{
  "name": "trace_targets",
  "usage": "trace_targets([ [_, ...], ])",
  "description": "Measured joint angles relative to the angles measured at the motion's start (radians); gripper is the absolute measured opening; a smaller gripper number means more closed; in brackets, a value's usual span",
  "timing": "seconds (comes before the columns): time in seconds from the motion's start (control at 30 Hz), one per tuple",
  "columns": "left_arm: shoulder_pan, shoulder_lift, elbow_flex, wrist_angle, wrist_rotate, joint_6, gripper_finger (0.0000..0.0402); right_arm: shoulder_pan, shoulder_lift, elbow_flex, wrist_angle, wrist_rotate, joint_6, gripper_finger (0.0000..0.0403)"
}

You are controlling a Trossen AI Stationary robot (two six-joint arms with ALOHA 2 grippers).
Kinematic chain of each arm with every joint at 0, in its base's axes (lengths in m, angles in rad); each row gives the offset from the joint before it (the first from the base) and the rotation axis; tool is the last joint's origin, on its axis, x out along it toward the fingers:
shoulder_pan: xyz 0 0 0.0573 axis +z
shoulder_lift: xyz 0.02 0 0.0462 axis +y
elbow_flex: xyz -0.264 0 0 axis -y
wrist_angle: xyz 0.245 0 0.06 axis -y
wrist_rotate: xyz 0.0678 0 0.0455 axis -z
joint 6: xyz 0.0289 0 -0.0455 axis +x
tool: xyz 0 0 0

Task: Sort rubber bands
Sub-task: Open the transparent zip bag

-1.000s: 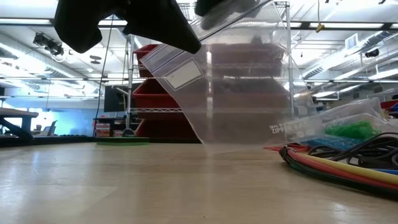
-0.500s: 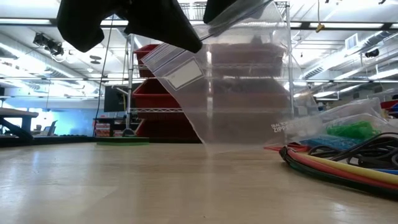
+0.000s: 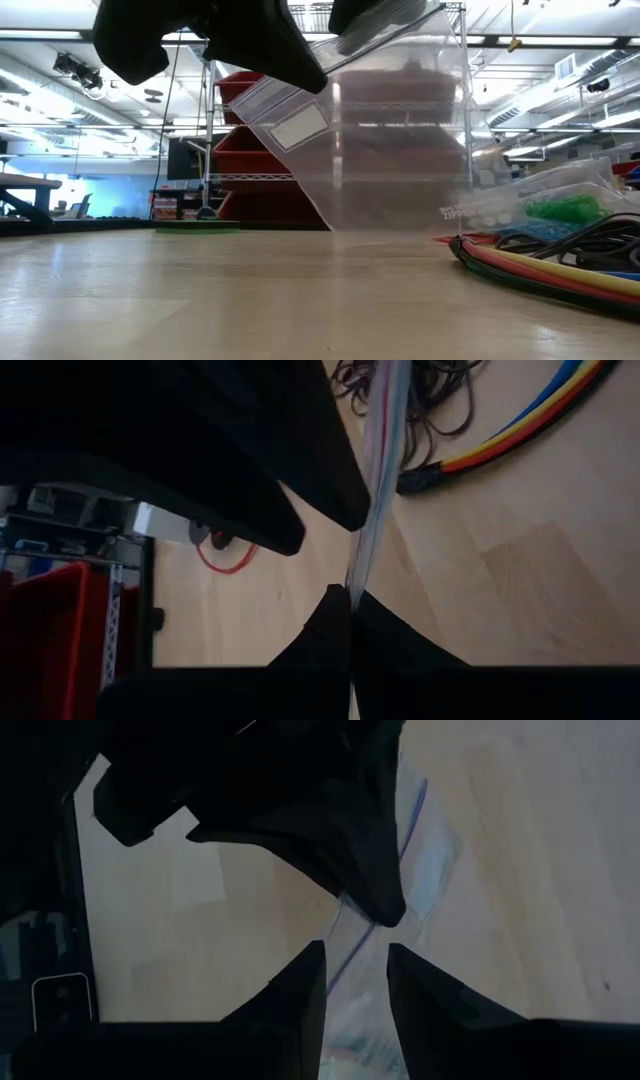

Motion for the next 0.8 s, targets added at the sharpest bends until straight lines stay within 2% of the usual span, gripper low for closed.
trace_targets([
  [0.5, 0.014, 0.0, 0.063, -0.034, 0.035, -0.001, 0.0, 0.016, -0.001, 0.001, -0.005, -0.009, -0.009, 0.0097],
  [0.8, 0.012, 0.0, 0.063, -0.095, 0.104, -0.064, 0.0, 0.022, -0.001, 0.001, -0.04, -0.001, -0.01, 0.0097],
])
